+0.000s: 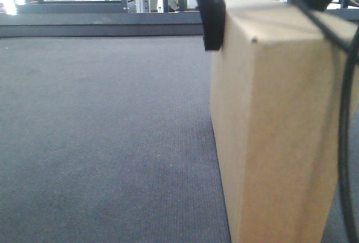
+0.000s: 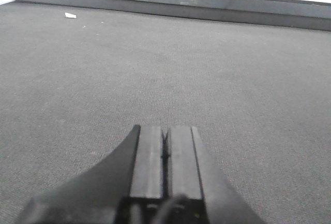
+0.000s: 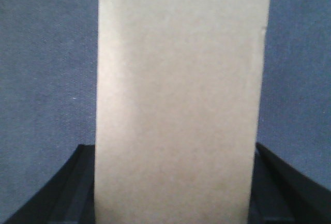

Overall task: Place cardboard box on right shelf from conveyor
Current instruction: 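Lift the gripped box off the conveyor with the right gripper, then drive away from the conveyor holding the box in the right gripper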

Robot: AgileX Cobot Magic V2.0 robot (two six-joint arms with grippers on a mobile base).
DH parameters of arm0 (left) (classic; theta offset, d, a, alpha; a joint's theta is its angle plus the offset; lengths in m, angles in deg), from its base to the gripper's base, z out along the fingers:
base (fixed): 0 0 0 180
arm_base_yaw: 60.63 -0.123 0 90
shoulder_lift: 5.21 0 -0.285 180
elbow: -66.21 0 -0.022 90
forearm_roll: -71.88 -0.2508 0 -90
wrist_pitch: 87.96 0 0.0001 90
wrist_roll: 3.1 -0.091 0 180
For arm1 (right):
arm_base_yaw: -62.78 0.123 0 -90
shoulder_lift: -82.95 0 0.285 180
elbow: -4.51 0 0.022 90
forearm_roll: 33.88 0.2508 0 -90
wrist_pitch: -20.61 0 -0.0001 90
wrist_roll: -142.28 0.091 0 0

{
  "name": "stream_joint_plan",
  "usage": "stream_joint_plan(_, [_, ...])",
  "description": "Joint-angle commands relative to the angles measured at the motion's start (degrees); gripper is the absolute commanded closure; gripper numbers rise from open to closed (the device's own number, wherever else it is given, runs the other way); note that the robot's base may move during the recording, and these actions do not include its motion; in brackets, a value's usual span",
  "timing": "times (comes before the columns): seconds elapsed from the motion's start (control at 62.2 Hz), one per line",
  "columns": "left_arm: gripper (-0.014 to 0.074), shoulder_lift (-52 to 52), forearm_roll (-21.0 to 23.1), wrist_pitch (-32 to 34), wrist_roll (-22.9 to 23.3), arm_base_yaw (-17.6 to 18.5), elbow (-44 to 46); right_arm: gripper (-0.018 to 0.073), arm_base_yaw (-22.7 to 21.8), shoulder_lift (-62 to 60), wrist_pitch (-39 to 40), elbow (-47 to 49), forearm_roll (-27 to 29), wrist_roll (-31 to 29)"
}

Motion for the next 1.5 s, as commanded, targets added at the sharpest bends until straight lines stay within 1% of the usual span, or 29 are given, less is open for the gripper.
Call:
stream_joint_plan(0.0, [0.0715, -0.66, 0.15, 4.71, 0.06, 0.41, 0.16, 0.0214, 0.08, -4.62, -3.94, 1.40, -2.19, -0.66])
stream_joint_plan(0.064, [0.0715, -0.66, 0.15, 4.71, 0.06, 0.41, 0.16, 0.0214, -0.12, -6.33, -3.20, 1.40, -2.45, -2.41])
stream_joint_plan(0.129, [0.0715, -0.66, 0.15, 4.71, 0.06, 0.41, 0.16, 0.0214, -1.00, -7.97, -1.89, 1.40, -2.45, -5.49])
stream_joint_plan(0.338, [0.0715, -0.66, 0.15, 4.71, 0.06, 0.41, 0.16, 0.0214, -6.19, -14.05, 2.01, 1.11, -2.34, -19.08])
stream_joint_plan(0.418, [0.0715, -0.66, 0.15, 4.71, 0.06, 0.41, 0.16, 0.0214, -9.75, -16.90, 4.47, -0.67, -1.45, -23.86])
stream_joint_plan(0.579, [0.0715, -0.66, 0.15, 4.71, 0.06, 0.41, 0.16, 0.0214, -17.93, -24.79, 12.63, -7.99, 4.26, -30.40])
stream_joint_plan(0.691, [0.0715, -0.66, 0.15, 4.71, 0.06, 0.41, 0.16, 0.0214, -24.30, -31.38, 20.37, -14.97, 7.35, -36.25])
stream_joint_plan(0.772, [0.0715, -0.66, 0.15, 4.71, 0.06, 0.41, 0.16, 0.0214, -30.00, -37.52, 27.34, -21.23, 10.38, -42.60])
stream_joint_plan(0.82, [0.0715, -0.66, 0.15, 4.71, 0.06, 0.41, 0.16, 0.0214, -32.39, -40.00, 30.37, -23.95, 11.88, -45.30])
stream_joint_plan(0.836, [0.0715, -0.66, 0.15, 4.71, 0.06, 0.41, 0.16, 0.0214, -33.93, -41.69, 32.34, -25.71, 12.90, -47.00])
stream_joint_plan(0.932, [0.0715, -0.66, 0.15, 4.71, 0.06, 0.41, 0.16, 0.0214, -38.60, -47.37, 38.03, -31.49, 15.59, -51.64])
stream_joint_plan(1.029, [0.0715, -0.66, 0.15, 4.71, 0.06, 0.41, 0.16, 0.0214, -41.28, -53.44, 44.44, -36.47, 15.97, -52.54])
stream_joint_plan(1.19, [0.0715, -0.66, 0.15, 4.71, 0.06, 0.41, 0.16, 0.0214, -41.70, -64.67, 52.54, -43.27, 15.70, -52.49])
stream_joint_plan(1.479, [0.0715, -0.66, 0.15, 4.71, 0.06, 0.41, 0.16, 0.0214, -41.70, -83.18, 53.57, -50.94, 15.70, -52.49])
